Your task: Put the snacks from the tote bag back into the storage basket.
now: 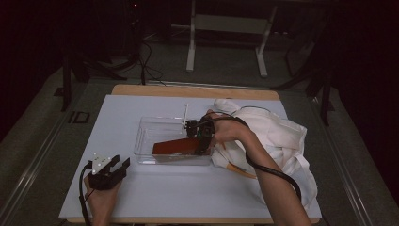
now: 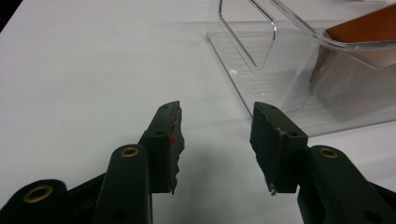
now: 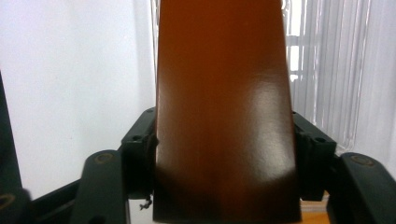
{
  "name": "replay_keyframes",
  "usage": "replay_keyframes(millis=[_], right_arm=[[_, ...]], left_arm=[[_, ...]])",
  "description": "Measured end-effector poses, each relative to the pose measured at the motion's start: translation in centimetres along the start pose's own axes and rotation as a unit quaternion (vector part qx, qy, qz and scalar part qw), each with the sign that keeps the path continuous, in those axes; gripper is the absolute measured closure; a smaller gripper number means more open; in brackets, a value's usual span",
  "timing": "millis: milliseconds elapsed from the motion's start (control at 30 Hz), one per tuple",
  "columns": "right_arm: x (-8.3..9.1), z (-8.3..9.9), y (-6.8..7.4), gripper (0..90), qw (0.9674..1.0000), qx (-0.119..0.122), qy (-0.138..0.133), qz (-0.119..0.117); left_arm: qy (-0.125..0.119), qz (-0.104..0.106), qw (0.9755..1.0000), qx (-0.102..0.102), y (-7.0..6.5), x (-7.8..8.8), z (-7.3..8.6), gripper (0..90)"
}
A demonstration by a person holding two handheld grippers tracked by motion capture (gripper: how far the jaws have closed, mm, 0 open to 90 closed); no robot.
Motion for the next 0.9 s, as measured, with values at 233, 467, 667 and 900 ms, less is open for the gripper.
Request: replay_keyframes(millis=[233, 467, 667, 900], right_arm=[[0.8, 0.0, 0.1, 32.3, 0.9999, -0.001, -0.014, -0.001], [1.8, 0.2, 0.1, 32.4, 0.9995, -0.003, -0.03, 0.007], [2.8, 0.5, -0.1, 33.6, 0.9982, -0.011, -0.058, 0.011], [3.3, 1.3, -0.6, 33.5, 0.9961, -0.026, -0.08, 0.025]], left_arm=[[-0.001, -0.001, 1.0, 0.0, 0.0, 0.0, 0.0, 53.6], [-0.001, -0.002, 1.0, 0.0, 0.0, 0.0, 0.0, 53.6], [-0.002, -0.002, 1.0, 0.0, 0.0, 0.0, 0.0, 53.6], [-0.002, -0.003, 1.0, 0.0, 0.0, 0.0, 0.0, 53.6]])
Point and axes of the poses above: each handheld gripper's, and its own axes: x roughly backward along the jaws, z roughly out of its underside, y roughly to its left, the point moved 9 cm from there along -x, roughly forward along the jaws, and after that the axes turned 13 degrees about -x, right-handed, at the moved point
